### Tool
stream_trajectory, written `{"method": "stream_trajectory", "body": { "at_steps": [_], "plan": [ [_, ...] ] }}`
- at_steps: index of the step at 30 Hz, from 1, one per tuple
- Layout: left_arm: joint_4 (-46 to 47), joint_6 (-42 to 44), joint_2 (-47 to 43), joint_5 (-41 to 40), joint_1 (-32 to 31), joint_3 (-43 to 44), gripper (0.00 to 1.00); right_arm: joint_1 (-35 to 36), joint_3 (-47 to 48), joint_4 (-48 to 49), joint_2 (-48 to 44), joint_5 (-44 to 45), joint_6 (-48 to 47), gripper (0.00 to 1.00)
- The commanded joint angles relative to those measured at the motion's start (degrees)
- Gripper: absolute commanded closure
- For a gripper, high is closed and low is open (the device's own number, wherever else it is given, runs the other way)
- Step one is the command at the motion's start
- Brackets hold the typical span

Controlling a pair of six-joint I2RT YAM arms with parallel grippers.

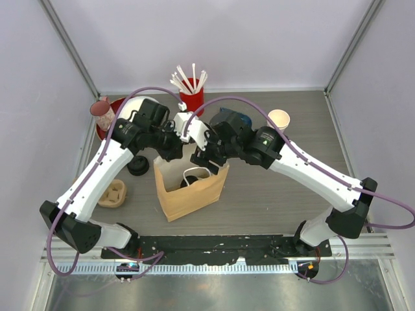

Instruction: Pack the takeout coffee

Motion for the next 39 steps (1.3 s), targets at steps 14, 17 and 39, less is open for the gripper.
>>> {"method": "stream_trajectory", "body": {
  "at_steps": [14,17,39],
  "plan": [
    [-1.8,0.9,-1.0,-2.2,-0.3,0.0,1.00,0.2,1.3,11.4,-9.3,-0.8,6.3,0.26],
    [-2.1,0.2,-1.3,-3.4,-0.3,-0.1,1.00,0.1,1.1,13.3,-10.7,-0.1,7.8,0.26],
    [-2.3,-7.2,-2.7,-4.2,-0.4,2.4,1.00,0.4,-5.2,13.9,-8.9,2.8,20.2,0.43]
  ]
}}
